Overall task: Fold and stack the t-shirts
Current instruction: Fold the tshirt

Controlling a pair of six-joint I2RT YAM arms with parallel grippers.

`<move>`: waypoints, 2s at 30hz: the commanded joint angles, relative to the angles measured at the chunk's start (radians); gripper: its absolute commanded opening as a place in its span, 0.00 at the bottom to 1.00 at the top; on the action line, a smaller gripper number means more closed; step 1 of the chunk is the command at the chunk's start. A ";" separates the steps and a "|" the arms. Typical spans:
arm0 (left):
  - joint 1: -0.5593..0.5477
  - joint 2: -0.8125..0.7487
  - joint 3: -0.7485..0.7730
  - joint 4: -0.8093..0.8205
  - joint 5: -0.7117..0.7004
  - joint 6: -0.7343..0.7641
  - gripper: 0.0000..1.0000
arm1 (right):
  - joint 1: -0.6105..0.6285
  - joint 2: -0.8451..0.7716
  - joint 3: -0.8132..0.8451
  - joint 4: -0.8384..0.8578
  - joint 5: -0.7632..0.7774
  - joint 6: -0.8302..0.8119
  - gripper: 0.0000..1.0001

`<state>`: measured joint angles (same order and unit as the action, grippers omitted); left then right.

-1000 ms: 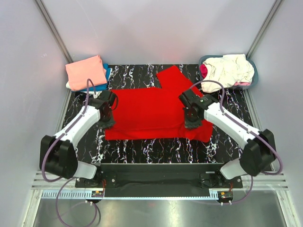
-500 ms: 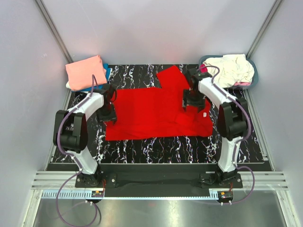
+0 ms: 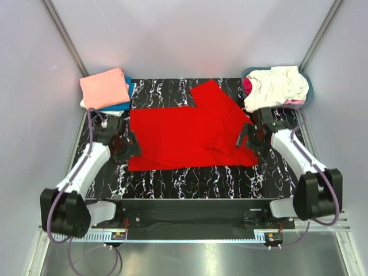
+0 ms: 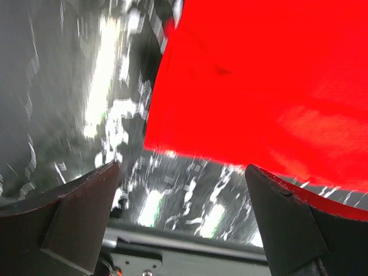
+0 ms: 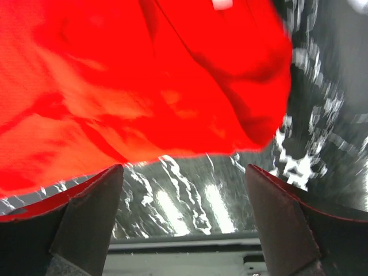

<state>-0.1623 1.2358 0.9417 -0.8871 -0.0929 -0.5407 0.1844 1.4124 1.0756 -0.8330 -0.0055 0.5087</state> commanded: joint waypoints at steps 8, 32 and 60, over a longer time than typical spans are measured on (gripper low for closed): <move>0.026 -0.082 -0.245 0.192 0.061 -0.169 0.89 | -0.043 -0.072 -0.244 0.186 -0.040 0.126 0.82; 0.055 -0.001 -0.275 0.344 -0.008 -0.170 0.00 | -0.229 0.071 -0.241 0.266 -0.057 0.036 0.00; 0.190 -0.292 -0.076 0.008 0.102 -0.118 0.94 | -0.342 -0.095 -0.240 0.146 -0.123 0.045 0.93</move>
<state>0.0219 0.9756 0.7368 -0.8330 0.0082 -0.7097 -0.1535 1.3705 0.7830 -0.6506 -0.1734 0.5724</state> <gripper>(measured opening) 0.922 0.921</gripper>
